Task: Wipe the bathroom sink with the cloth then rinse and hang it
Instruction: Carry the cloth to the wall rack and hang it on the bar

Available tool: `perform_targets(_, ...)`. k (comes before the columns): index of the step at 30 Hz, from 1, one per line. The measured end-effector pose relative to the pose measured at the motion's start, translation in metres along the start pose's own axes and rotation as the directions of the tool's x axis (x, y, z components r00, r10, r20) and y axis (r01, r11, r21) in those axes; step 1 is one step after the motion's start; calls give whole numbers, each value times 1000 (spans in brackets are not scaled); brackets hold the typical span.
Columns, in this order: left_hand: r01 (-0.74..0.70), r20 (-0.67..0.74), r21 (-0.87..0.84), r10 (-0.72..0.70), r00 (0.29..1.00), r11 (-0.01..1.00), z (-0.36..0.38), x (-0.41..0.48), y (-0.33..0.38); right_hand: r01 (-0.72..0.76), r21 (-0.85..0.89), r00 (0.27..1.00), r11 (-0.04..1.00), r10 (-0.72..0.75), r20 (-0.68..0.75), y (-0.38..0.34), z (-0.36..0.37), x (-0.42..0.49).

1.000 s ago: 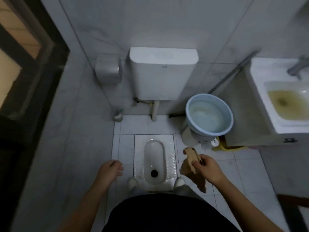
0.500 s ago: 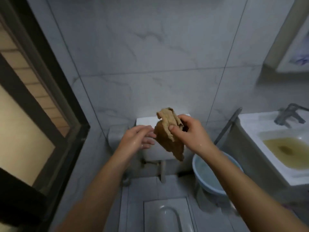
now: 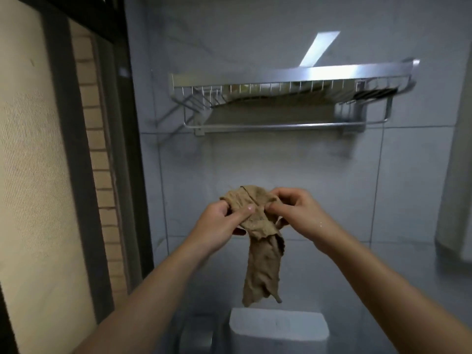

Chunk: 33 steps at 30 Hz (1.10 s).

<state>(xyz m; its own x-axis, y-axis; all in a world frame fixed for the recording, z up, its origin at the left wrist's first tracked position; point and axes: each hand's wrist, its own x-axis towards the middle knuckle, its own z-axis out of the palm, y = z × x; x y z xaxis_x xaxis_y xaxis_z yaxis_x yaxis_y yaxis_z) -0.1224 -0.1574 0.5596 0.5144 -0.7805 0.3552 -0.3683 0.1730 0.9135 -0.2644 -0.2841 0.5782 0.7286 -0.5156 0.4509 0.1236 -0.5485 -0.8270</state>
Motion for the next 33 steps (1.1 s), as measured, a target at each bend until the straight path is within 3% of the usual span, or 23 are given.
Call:
perform_targets(5,61,-31,-176,-67,997,983,-43,36,46,24,53,975,998,-11,-222,-30,-49,33)
perform_targets(9,68,-30,-160,-74,997,985,-74,58,76,-45,164,970,985,83,-229,-47,-85,60)
perform_targets(15,-6,-189,129,31,982,992,-86,104,97,-79,35,964,996,85,-251,-53,-110,90)
perform_targets(19,-68,-267,263,141,953,962,-91,147,109,-44,41,940,998,56,-335,-64,-128,118)
perform_targets(22,-98,-336,409,250,908,907,-87,186,109,11,154,907,988,55,-418,-71,-129,148)
perform_targets(25,-123,-336,610,397,854,783,-80,216,100,48,222,861,974,72,-503,-60,-121,177)
perform_targets(28,-109,-272,747,450,851,656,-82,236,88,4,-167,803,986,-103,-587,-41,-116,194)
perform_targets(31,-78,-212,798,398,892,598,-93,249,90,-7,-530,800,848,-313,-511,-35,-113,201)
perform_targets(33,-26,-182,800,285,941,599,-96,251,99,-28,-681,853,732,-338,-398,-34,-109,206)
